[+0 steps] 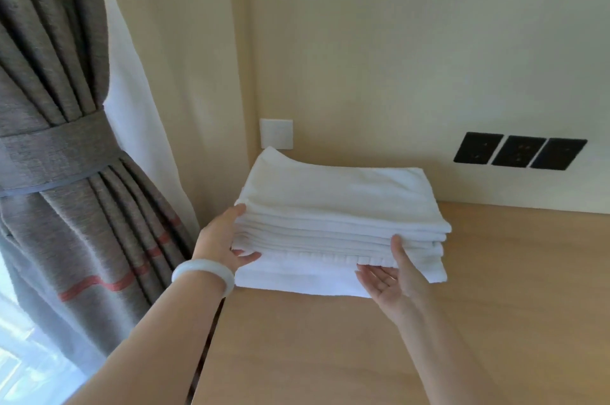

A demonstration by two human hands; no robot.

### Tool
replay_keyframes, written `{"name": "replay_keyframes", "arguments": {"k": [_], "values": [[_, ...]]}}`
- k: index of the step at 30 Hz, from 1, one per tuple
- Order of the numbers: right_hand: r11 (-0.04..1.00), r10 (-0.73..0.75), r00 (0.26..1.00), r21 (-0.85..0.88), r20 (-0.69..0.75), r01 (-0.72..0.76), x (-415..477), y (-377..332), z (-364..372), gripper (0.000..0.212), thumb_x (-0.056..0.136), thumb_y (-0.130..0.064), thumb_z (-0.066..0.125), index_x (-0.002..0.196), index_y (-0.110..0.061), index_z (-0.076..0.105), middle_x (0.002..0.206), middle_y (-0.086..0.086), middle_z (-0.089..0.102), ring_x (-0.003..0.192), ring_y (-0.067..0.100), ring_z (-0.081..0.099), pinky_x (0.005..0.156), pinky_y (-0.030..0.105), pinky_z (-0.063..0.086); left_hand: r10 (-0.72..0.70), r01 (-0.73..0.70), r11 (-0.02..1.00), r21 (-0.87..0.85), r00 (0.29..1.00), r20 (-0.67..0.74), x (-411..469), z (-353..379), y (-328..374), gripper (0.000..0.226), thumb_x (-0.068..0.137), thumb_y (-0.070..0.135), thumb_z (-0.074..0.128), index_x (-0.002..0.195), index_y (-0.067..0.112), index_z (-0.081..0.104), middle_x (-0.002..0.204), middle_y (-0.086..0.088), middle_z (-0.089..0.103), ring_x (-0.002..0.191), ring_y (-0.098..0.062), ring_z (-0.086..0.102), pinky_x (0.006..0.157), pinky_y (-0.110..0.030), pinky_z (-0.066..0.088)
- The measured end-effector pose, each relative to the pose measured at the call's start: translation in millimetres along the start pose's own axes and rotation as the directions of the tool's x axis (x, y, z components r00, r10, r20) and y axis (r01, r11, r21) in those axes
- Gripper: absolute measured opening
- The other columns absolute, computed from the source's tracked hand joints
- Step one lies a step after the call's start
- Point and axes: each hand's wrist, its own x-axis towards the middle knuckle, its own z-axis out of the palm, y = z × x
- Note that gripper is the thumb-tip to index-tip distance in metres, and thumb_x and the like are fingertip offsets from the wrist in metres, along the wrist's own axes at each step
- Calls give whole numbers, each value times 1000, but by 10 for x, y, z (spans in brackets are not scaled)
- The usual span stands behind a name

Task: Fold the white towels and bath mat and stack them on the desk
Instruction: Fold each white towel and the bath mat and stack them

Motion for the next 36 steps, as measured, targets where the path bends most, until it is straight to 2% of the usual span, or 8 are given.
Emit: {"name": "replay_keyframes", "arguments": {"k": [7,9,11,13,18,26,33,36], "values": [[985,-39,997,-169,-68,27,74,-79,-140,38,78,-33,77,91,-2,58,95,17,64,87,26,66,75,37,56,36,-32,996,82,998,-56,88,-14,-70,36,88,23,70,122,17,57,126,-10,51,112,-38,51,89,-55,53],[973,-56,995,-228,-77,37,46,-183,-266,34,79,-20,78,93,3,58,90,16,63,80,27,64,69,37,58,231,-188,890,415,971,-55,32,16,-4,38,94,33,60,125,12,56,120,-14,54,107,-38,52,90,-49,49],[945,-181,973,-299,-147,130,73,-328,-436,20,84,-4,72,97,3,59,91,16,58,74,22,59,59,32,57,619,-385,425,819,784,48,6,78,5,47,97,35,52,133,6,51,129,-19,50,115,-41,46,100,-50,39],[909,-343,919,-314,-194,274,76,-526,-534,11,91,-1,59,102,1,59,89,13,56,73,18,55,61,29,50,785,-588,-36,808,483,387,-118,246,-36,57,94,32,57,143,5,42,147,-16,40,135,-36,34,113,-47,29],[829,-339,940,-487,-45,276,34,-976,-370,44,92,-48,56,101,-6,63,97,8,65,88,22,61,70,31,52,174,-690,-624,367,335,926,-264,978,-296,95,88,61,53,155,29,-7,161,9,-15,147,-13,-19,119,-32,-13],[759,-191,980,-640,-46,118,157,-1147,-91,43,76,-29,82,106,-5,62,113,11,61,108,30,57,81,39,54,25,-644,-671,368,477,879,-40,1232,-437,89,86,71,42,148,45,-17,158,15,-25,144,-19,-29,115,-59,-12],[600,-486,874,-727,-1,333,306,-1128,-67,15,79,-7,76,72,0,65,83,19,70,69,32,67,53,31,49,103,-586,-734,344,404,909,53,1193,-601,78,77,78,3,146,50,-20,158,10,-25,145,-28,-26,112,-68,-4],[590,-490,871,-752,-46,292,336,-1037,-193,19,82,-10,75,68,-5,63,76,12,67,55,23,57,44,25,41,99,-557,-753,351,432,896,40,1206,-691,74,84,74,10,152,45,2,163,4,3,149,-35,1,107,-74,16]]}}
